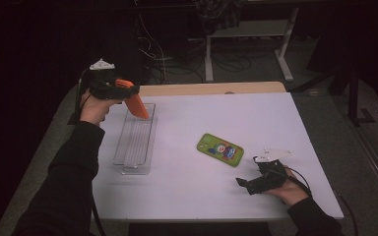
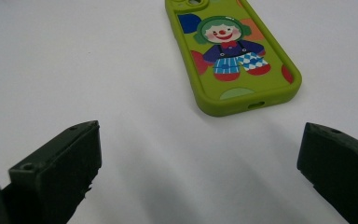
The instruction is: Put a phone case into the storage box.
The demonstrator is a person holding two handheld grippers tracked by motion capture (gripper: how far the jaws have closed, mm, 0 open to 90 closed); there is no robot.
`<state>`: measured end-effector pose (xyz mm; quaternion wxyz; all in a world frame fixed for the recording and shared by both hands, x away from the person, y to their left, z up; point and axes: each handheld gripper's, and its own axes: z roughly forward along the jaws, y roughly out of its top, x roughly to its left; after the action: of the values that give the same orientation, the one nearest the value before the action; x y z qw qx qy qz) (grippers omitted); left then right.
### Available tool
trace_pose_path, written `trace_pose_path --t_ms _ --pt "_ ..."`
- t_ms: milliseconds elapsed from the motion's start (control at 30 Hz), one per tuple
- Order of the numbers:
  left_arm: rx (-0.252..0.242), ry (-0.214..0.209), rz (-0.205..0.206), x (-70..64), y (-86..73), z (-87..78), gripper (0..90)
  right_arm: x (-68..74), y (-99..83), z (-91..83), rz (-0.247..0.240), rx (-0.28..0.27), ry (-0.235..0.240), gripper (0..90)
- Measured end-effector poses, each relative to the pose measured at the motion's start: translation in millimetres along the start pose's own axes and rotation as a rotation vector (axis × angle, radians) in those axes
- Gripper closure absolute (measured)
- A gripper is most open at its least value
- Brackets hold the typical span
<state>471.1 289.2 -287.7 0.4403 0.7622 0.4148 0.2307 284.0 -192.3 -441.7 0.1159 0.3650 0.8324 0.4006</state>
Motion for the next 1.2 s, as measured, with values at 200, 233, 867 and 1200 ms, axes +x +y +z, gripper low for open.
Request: trace_pose_path --t_ms 200,233,867,1200 --pt "0.031 0.027 0.008 6.9 -4.8 13.1 15.7 -0.8 0.1 -0.1 -0.015 -0.007 -0.002 0.0" --pt "0.041 0.032 0.008 7.5 -6.2 16.7 15.7 -0.8 0.1 -0.1 -0.014 -0.007 -0.002 0.0" --pt "0.166 0.082 0.016 9.0 -21.9 74.9 14.9 -0.9 0.0 -2.2 -0.006 -0.014 0.002 0.0" --pt "0.134 0.152 0.033 4.5 -23.0 89.9 13.6 -0.3 0.3 -2.0 -0.011 -0.013 0.008 0.0"
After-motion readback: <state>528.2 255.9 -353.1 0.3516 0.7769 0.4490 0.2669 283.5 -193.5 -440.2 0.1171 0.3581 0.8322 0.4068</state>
